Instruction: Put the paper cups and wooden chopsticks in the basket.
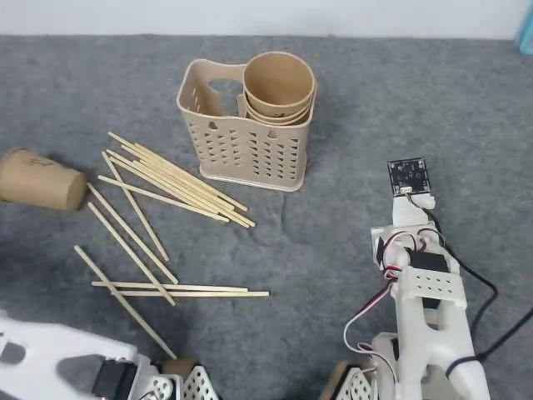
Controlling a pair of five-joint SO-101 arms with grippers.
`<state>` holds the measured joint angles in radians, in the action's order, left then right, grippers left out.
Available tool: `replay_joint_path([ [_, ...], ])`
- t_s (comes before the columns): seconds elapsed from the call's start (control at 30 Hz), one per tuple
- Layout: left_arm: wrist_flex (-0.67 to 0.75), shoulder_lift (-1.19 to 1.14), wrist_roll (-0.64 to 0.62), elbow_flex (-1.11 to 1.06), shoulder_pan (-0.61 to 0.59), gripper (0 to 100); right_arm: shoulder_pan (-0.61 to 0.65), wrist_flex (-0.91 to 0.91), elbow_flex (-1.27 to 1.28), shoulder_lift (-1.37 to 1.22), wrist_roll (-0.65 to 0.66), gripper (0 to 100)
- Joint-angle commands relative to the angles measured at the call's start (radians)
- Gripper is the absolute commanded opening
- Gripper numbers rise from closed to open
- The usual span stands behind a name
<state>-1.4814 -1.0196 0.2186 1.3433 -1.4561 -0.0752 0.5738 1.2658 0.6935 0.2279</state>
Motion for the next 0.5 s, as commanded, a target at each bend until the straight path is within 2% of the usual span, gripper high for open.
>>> replay_joint_path([
  [0.0, -0.006, 0.046, -0.173, 0.145, -0.049, 18, 0.008, -0.008, 0.003, 0.035, 0.014, 9.1],
  [0.13, -0.002, 0.044, -0.27, 0.194, -0.092, 18, 0.008, -0.008, 0.003, 0.035, 0.014, 9.1],
  [0.3, -0.002, 0.028, -0.282, 0.147, -0.147, 18, 0.008, -0.008, 0.003, 0.035, 0.014, 9.1],
  [0.47, 0.048, -0.086, -0.31, 0.088, -0.123, 18, 0.008, -0.008, 0.003, 0.035, 0.014, 9.1],
])
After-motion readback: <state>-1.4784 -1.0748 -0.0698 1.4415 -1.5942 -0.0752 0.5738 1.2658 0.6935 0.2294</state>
